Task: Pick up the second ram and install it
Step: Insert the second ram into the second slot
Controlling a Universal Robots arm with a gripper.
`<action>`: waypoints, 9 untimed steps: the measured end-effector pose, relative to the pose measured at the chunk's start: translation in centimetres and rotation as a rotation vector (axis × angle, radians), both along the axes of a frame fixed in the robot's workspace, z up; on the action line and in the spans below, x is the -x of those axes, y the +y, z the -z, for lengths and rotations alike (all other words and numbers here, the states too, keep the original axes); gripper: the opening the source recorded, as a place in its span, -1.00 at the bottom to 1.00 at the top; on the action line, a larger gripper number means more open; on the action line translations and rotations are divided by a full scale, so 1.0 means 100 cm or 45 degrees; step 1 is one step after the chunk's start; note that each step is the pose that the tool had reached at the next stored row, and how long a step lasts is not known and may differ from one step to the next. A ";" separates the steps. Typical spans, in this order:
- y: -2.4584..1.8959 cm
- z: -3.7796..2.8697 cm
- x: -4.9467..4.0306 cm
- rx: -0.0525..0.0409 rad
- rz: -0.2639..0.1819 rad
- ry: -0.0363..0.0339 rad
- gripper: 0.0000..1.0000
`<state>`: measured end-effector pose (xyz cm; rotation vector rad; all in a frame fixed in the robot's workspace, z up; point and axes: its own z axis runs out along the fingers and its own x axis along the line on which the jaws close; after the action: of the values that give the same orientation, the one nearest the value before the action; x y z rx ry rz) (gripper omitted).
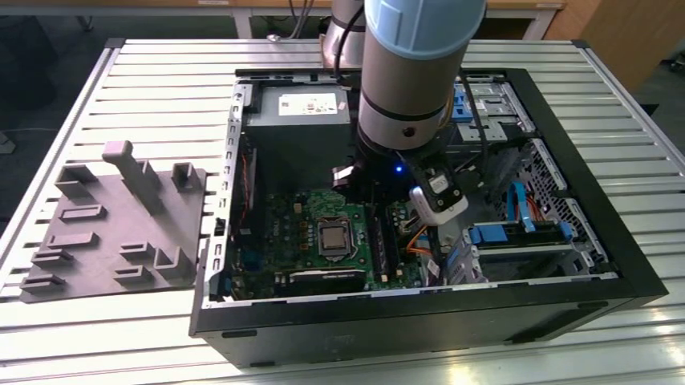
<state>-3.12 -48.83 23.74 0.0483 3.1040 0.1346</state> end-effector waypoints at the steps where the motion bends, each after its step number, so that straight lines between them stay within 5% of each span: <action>1: 0.0001 0.0001 -0.0002 0.000 0.000 0.0000 -0.77; 9: 0.0010 0.0018 -0.0019 0.000 0.000 0.0000 -0.77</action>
<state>-2.93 -48.73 23.56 0.0484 3.1040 0.1345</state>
